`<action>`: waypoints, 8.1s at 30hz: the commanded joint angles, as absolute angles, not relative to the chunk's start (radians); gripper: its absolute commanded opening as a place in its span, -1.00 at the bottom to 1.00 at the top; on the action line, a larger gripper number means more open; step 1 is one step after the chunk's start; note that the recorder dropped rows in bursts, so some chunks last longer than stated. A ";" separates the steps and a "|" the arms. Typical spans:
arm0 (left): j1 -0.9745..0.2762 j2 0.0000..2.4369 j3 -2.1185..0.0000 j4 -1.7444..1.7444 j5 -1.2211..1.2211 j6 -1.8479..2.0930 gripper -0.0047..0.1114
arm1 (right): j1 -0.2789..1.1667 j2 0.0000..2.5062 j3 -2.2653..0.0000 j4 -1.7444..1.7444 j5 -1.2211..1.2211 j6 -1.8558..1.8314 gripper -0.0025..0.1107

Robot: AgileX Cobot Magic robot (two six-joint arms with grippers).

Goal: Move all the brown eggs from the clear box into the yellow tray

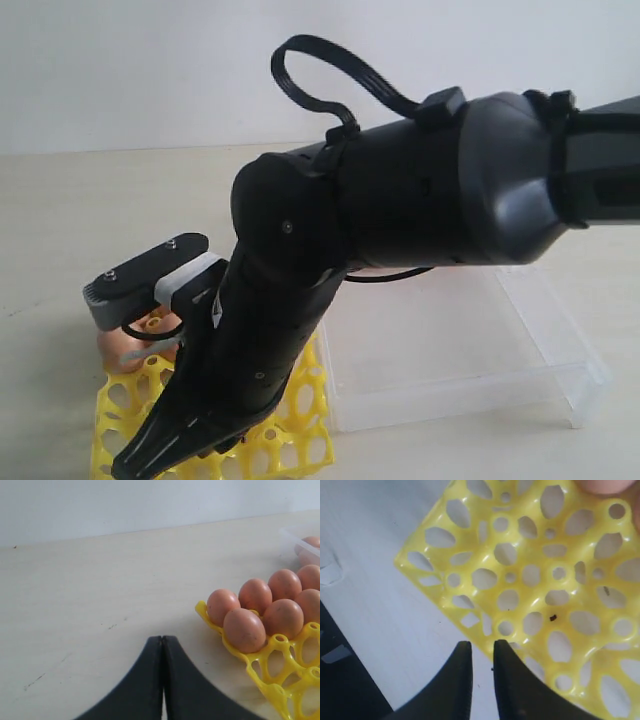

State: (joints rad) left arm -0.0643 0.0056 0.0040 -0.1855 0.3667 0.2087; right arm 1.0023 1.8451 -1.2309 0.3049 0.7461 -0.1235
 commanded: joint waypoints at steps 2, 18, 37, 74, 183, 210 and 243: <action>-0.069 0.000 0.000 -0.186 0.357 0.205 -0.92 | 1.004 1.908 -1.237 0.307 0.737 -0.138 -0.64; -0.069 0.000 0.000 -0.186 0.357 0.205 -0.92 | 0.957 2.002 -1.299 0.260 0.634 -0.157 -0.64; -0.069 0.000 0.000 -0.186 0.357 0.205 -0.92 | 0.917 1.715 -1.307 0.056 0.491 -0.053 -0.13; -0.069 0.000 0.000 -0.186 0.357 0.205 -0.92 | 0.350 2.299 -1.753 0.095 0.614 0.078 -0.13; -0.069 0.000 0.000 -0.186 0.357 0.205 -0.92 | 0.932 1.765 -0.862 0.119 -0.443 0.219 -0.96; -0.069 0.000 0.000 -0.186 0.357 0.205 -0.92 | 1.035 2.119 -1.193 0.048 -0.334 0.290 -0.96; -0.069 0.000 0.000 -0.186 0.357 0.205 -0.92 | 1.035 2.132 -1.193 0.052 -0.321 0.317 -0.09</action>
